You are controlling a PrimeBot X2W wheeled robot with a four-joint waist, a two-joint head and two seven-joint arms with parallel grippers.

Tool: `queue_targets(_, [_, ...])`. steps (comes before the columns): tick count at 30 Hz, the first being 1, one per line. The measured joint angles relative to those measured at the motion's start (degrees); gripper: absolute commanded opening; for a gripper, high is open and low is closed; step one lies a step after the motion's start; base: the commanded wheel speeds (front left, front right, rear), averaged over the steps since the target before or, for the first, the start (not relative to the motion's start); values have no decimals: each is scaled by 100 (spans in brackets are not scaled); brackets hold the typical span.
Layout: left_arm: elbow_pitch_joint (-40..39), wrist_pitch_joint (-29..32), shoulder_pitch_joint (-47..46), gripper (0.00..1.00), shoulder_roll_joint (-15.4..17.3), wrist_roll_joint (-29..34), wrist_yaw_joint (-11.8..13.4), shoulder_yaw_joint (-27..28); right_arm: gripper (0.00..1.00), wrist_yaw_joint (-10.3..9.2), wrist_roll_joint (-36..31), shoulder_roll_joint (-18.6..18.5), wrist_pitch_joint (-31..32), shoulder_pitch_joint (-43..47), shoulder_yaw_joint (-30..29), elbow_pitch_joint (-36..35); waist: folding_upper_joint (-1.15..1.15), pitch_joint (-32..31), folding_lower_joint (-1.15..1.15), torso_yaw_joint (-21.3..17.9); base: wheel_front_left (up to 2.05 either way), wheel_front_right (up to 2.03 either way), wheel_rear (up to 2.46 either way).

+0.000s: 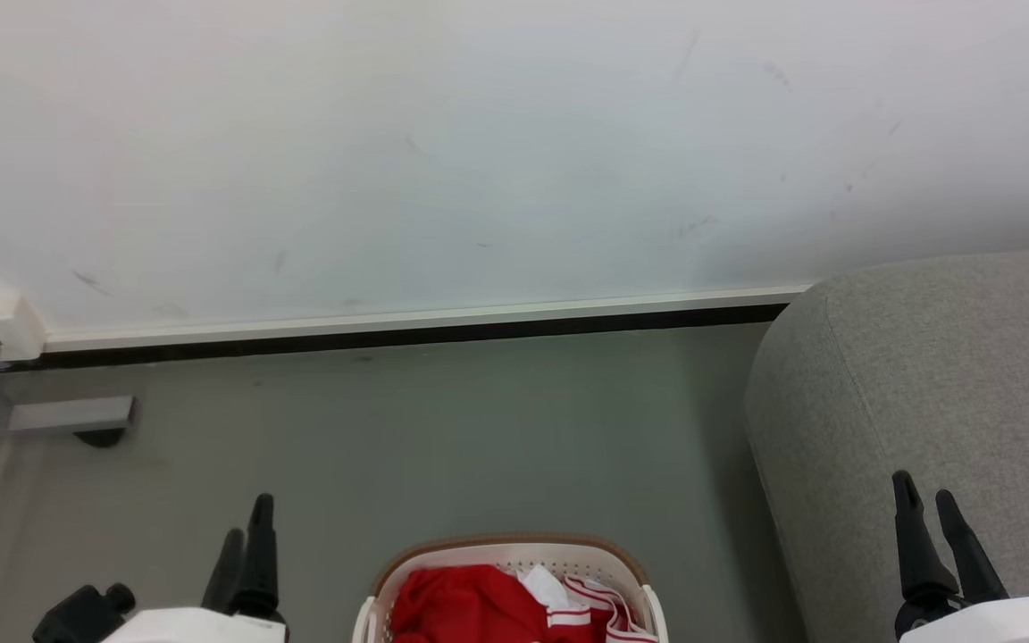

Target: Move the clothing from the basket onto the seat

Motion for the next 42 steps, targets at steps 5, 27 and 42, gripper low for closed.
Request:
queue_targets(5, [-65,-114,20,100,35,557,47,-30,100,0,-436,-10,-91,0,54,67,0,-7,0,4,0,0,0])
queue_targets(27, [-226,-467,142,100,77,2107,243,-164,100,0,-2048,-35,-468,-1,180,104,0,3,0,-3,0,0,0])
queue_targets(42, [-313,-671,235,100,152,3054,370,-290,100,0,-2945,-52,-668,29,203,105,0,17,0,-16,0,0,0])
